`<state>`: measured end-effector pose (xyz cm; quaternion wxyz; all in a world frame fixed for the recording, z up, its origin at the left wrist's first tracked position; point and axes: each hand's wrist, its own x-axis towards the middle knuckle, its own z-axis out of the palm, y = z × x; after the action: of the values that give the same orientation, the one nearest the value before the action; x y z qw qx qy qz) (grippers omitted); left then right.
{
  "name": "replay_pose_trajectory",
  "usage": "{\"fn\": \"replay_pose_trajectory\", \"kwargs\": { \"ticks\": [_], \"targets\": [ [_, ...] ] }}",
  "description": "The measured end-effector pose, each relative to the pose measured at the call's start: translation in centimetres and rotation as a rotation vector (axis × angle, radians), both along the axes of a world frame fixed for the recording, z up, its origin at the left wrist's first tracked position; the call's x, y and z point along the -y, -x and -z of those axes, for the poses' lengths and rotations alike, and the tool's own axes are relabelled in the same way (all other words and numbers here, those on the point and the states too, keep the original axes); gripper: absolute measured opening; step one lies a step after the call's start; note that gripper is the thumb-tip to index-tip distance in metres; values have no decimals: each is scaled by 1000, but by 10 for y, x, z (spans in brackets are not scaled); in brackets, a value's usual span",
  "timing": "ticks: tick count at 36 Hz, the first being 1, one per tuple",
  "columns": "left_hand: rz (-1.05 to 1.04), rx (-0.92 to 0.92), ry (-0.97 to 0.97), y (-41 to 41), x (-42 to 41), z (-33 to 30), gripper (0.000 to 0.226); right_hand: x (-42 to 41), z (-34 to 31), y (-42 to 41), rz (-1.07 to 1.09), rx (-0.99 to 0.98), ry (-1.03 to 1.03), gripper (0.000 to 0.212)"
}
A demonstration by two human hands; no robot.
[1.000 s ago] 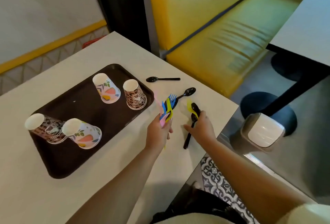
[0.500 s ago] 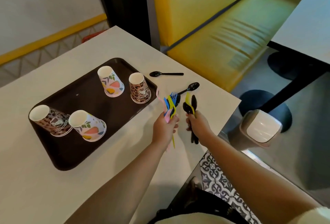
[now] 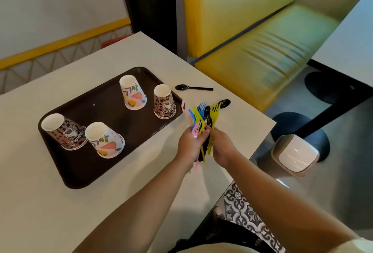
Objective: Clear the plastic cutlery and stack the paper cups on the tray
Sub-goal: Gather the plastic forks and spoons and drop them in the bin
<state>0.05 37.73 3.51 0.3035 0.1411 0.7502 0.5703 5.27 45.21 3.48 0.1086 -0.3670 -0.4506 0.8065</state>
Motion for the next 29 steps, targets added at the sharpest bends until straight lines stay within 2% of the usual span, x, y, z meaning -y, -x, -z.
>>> {"fn": "replay_pose_trajectory", "kwargs": {
  "ticks": [5,9,13,21,25,29],
  "targets": [
    [20,83,-28,9,3,-6,25,-2,-4,5,1,-19,37,22],
    [40,142,-30,15,5,-5,23,-3,-7,10,-67,-3,-29,20],
    [60,112,-27,21,4,-6,21,-8,-10,13,-89,19,-80,28],
    [87,-113,69,29,-10,-12,35,-31,11,24,155,-3,-71,29],
    [118,-276,172,35,-17,-16,38,-52,20,33,243,185,-226,25],
    [81,-292,217,41,-27,-17,47,-76,38,48,90,382,-434,26]
  ]
}}
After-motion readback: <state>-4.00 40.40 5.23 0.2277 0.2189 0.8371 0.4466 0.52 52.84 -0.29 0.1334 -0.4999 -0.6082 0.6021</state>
